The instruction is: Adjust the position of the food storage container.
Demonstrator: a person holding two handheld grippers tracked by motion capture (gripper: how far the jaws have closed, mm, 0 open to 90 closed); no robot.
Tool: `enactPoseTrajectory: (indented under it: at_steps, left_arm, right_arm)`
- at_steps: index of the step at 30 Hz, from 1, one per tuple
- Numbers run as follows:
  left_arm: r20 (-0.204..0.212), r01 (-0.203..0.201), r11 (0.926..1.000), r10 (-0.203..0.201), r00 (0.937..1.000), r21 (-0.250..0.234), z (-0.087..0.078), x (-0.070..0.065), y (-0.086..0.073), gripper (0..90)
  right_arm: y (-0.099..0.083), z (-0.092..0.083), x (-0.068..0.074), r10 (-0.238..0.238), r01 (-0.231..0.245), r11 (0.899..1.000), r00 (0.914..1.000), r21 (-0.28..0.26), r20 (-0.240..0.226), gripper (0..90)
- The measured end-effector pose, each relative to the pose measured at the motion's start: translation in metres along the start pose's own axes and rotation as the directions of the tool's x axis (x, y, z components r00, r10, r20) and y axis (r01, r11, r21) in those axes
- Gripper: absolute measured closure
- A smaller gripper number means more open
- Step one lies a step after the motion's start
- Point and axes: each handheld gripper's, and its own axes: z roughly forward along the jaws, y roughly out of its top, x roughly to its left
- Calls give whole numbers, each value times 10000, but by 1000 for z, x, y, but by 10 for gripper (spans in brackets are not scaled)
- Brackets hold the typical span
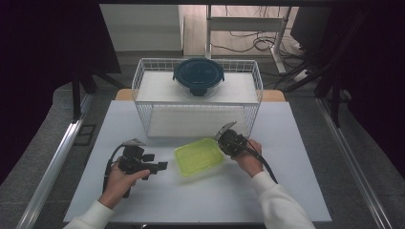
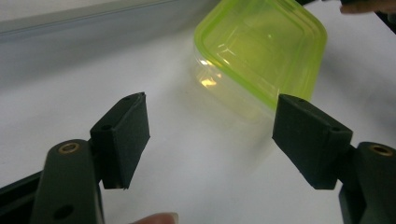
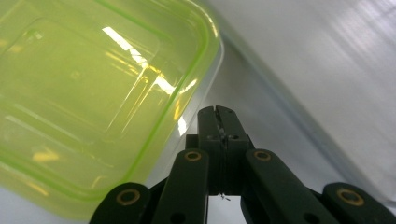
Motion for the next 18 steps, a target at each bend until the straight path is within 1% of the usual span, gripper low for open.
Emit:
enactPoseTrajectory:
  at_steps: [2,6,9,12,15,18]
  left_arm:
    - [-64,18,10000,-19,10000,-17,-1,1,0,268]
    - [-156,96,9999,-97,9998,-55,-2,4,0,268]
    - [-203,145,9999,-147,9997,-66,-2,5,0,268]
    - [-206,178,9998,-179,9996,-82,-2,6,0,268]
    - [-234,191,9998,-192,9995,-69,-2,7,0,268]
    - [-261,216,9997,-218,9994,-88,-3,8,0,268]
  right_arm:
    - [-2,-1,6,46,-47,10000,9999,-22,-96,888]
    - [-4,-3,13,-27,23,9999,9996,-139,-265,888]
    - [-5,-4,18,7,-15,9998,9992,-188,-389,887]
    - [-5,-5,22,-57,47,9998,9988,-209,-492,887]
    - [-5,-6,27,-221,209,9996,9980,-200,-600,887]
    - [-5,-7,32,-254,235,9994,9968,-255,-754,888]
